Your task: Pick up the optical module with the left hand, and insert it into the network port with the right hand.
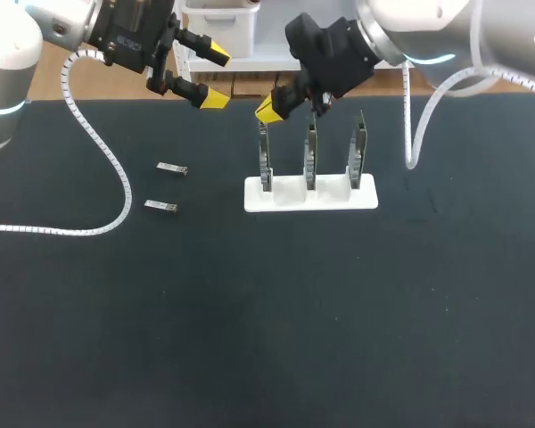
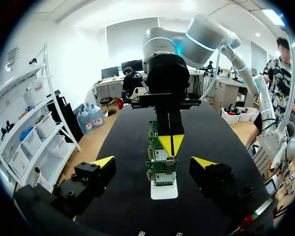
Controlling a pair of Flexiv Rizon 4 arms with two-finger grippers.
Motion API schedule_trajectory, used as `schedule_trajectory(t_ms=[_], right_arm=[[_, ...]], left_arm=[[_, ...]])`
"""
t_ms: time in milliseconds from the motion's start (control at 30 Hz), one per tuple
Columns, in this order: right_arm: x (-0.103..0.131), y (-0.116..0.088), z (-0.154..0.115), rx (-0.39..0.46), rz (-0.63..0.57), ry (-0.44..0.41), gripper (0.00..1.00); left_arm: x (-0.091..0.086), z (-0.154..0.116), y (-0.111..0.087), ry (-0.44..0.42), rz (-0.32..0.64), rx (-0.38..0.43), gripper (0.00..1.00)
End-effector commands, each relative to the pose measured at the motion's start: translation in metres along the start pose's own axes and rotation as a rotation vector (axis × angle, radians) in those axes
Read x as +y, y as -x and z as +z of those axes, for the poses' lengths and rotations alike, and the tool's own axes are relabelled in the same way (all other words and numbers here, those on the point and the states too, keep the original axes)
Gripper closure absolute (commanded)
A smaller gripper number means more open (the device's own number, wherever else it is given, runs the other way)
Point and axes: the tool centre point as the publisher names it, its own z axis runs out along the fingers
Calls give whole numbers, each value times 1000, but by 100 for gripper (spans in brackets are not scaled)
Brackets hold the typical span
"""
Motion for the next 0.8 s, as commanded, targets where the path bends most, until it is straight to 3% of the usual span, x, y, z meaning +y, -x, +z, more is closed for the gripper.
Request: schedule_trajectory(t_ms=[33, 800], right_arm=[[1, 0, 1, -1, 2, -1, 100], [-1, -9, 4, -1, 20, 11, 100]], left_arm=[[0, 0, 1, 0, -2, 5, 0], [0, 0, 1, 0, -2, 5, 0]])
